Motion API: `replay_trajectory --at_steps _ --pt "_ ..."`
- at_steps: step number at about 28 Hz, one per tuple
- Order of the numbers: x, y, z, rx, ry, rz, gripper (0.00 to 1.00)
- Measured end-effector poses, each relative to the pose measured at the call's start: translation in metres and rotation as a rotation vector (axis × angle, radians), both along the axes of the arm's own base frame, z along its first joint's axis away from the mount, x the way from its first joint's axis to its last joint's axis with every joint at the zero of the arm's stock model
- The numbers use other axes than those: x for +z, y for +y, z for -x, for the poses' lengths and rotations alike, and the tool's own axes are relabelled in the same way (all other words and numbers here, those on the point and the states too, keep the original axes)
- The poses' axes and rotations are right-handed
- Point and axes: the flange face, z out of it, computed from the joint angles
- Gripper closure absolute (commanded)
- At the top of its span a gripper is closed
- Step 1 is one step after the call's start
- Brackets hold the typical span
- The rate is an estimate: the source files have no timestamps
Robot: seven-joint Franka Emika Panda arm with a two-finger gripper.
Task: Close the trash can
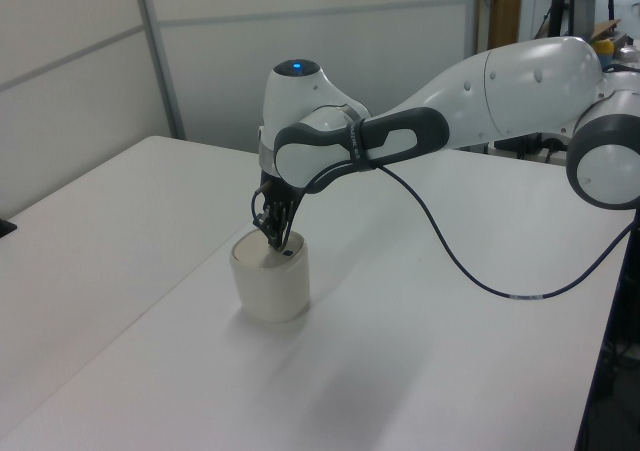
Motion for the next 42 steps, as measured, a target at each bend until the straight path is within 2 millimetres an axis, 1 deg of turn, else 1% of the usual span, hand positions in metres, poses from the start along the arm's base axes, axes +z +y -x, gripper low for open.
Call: replay_trajectory --at_steps 6,9,10,12,14,15,16,17,18,19,20,22,27,30,36,42 --pt "0.001 0.0 0.0 -0.001 -0.002 0.0 1.0" --pt "0.004 -0.004 0.0 -0.005 -0.006 0.0 1.0" --pt "0.005 -0.005 0.0 -0.008 -0.007 0.0 0.99" --pt "0.009 -0.009 -0.001 -0.014 -0.014 -0.001 0.93" --pt "0.02 -0.014 -0.001 -0.021 -0.027 0.0 0.89" --pt "0.026 -0.015 0.0 -0.023 -0.033 0.0 0.85" --pt "0.031 -0.016 0.0 -0.024 -0.036 0.0 0.77" --pt "0.036 -0.017 0.002 -0.025 -0.035 0.0 0.62" --pt "0.04 -0.017 0.004 -0.026 -0.032 0.0 0.28" --pt "0.045 -0.018 0.007 -0.026 -0.021 -0.001 0.09" --pt "0.047 -0.018 0.009 -0.026 -0.011 0.0 0.0" --pt "0.048 -0.018 0.013 -0.024 0.019 0.004 0.0" --pt "0.042 -0.02 0.022 -0.014 0.105 0.049 0.0" --pt "0.043 -0.019 0.027 -0.01 0.141 0.055 0.0" --pt "0.059 -0.011 0.041 0.023 0.198 0.058 0.0" --pt "0.058 0.003 0.042 0.055 0.204 0.061 0.0"
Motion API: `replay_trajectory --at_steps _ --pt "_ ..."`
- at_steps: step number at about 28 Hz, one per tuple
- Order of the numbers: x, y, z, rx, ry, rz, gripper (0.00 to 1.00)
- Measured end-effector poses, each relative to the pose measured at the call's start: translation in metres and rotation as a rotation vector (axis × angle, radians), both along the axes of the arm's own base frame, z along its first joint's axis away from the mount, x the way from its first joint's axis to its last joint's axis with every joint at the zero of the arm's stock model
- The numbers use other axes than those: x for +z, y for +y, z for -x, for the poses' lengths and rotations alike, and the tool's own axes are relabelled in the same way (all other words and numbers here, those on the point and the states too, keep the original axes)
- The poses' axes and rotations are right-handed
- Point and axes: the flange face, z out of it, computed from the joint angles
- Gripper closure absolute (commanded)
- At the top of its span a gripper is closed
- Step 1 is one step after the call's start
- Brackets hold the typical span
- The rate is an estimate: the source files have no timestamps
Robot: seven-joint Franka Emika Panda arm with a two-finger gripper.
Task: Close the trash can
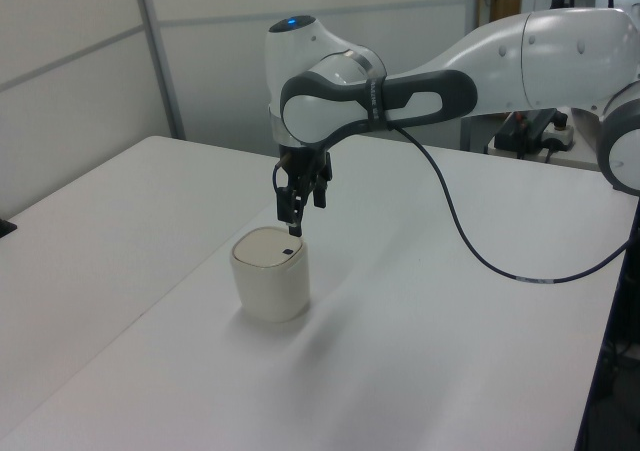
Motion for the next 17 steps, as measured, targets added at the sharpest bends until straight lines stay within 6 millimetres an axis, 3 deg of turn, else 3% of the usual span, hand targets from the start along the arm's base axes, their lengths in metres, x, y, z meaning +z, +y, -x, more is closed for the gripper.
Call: replay_trajectory --at_steps 17 --pt "-0.021 0.024 0.001 0.039 0.039 -0.002 0.0"
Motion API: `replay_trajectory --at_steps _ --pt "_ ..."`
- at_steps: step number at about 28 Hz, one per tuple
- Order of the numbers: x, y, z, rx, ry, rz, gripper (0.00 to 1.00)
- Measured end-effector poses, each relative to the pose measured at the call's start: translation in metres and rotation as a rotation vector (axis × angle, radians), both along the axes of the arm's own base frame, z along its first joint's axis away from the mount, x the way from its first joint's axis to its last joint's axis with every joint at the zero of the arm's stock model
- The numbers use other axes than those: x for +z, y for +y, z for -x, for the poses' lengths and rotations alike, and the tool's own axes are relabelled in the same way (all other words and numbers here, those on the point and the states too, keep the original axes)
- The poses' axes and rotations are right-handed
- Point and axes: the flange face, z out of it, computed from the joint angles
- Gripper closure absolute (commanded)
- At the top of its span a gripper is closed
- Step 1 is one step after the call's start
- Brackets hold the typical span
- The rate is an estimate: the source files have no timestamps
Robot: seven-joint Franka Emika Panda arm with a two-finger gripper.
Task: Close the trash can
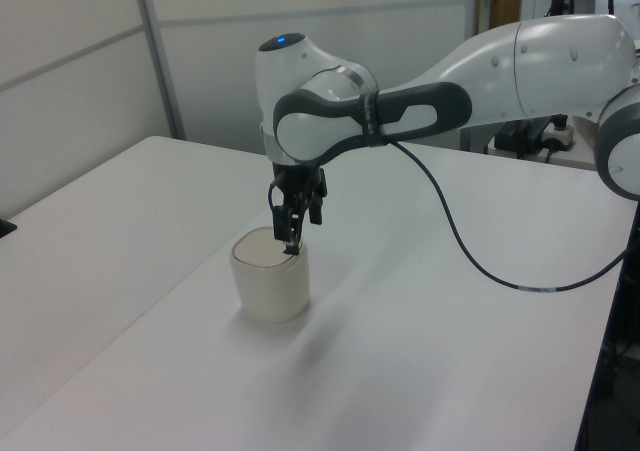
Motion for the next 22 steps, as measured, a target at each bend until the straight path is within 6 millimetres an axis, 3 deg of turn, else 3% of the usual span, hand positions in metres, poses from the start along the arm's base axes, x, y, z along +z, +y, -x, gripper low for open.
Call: replay_trajectory --at_steps 6,22 --pt "-0.009 0.0136 0.0003 0.02 0.015 0.0 0.0" --pt "-0.0084 0.0059 -0.0002 0.009 0.014 0.003 0.0"
